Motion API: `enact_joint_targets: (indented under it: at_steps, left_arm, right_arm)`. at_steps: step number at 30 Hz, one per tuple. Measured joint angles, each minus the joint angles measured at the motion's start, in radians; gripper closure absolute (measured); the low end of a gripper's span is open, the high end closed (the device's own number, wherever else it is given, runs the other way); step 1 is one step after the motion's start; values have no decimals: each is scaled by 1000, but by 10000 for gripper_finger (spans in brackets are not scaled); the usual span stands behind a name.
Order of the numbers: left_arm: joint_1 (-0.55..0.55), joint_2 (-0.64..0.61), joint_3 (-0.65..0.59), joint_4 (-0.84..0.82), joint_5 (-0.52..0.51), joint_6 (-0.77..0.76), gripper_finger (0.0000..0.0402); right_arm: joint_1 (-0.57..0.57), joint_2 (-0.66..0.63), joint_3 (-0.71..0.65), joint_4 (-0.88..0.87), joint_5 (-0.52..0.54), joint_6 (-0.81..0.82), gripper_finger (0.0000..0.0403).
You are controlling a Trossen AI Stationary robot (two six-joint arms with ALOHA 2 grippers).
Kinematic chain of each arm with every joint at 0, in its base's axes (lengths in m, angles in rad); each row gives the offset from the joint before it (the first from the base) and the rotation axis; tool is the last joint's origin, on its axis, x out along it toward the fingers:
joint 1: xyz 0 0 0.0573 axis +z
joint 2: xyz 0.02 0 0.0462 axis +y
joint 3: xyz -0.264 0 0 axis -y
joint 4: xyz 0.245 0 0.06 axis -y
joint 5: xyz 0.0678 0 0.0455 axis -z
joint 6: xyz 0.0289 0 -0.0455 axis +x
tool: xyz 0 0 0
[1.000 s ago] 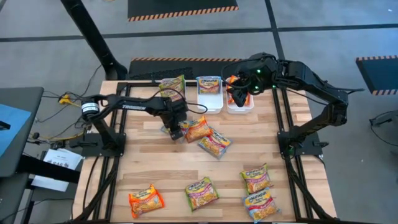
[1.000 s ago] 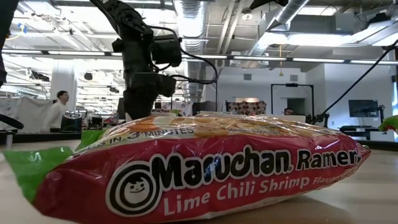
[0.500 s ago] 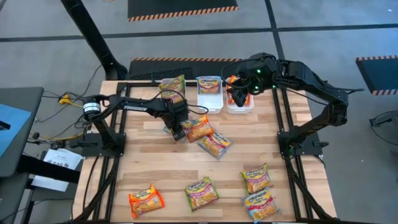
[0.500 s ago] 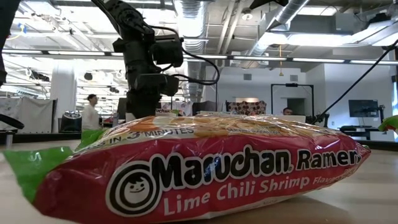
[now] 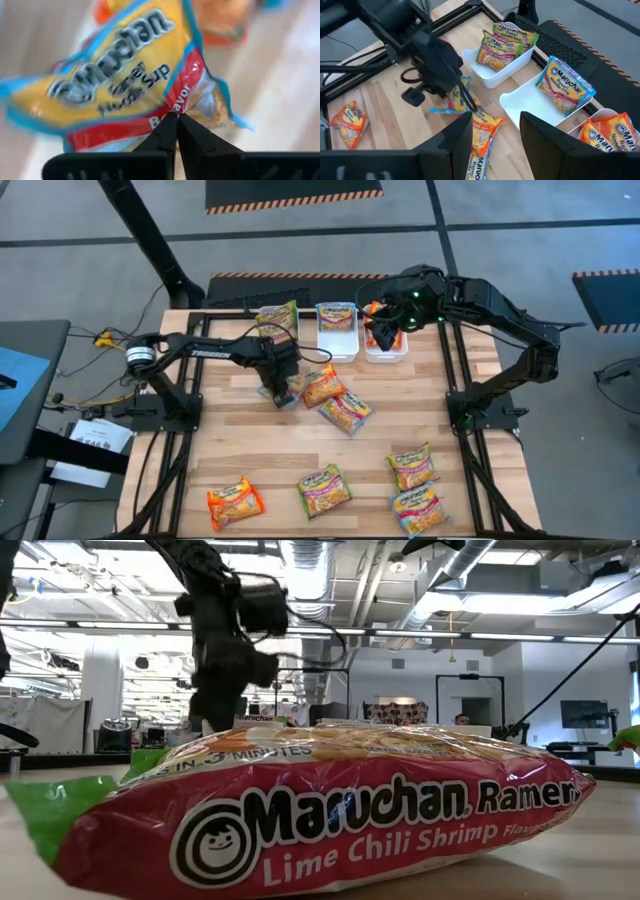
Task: Sort Maruchan noodles
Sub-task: Put the blue noodle pack into the middle white bin
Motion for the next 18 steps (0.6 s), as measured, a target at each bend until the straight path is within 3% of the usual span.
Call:
enact_joint_targets:
  at_steps: [10,18]
  left_arm:
    - [-15,-193,3,19,22,-59,401]
    - [-14,-230,5,-80,-16,-11,401]
  right_arm:
    - [0,0,0,0,-2,16,214]
    - [14,0,0,0,-7,66,214]
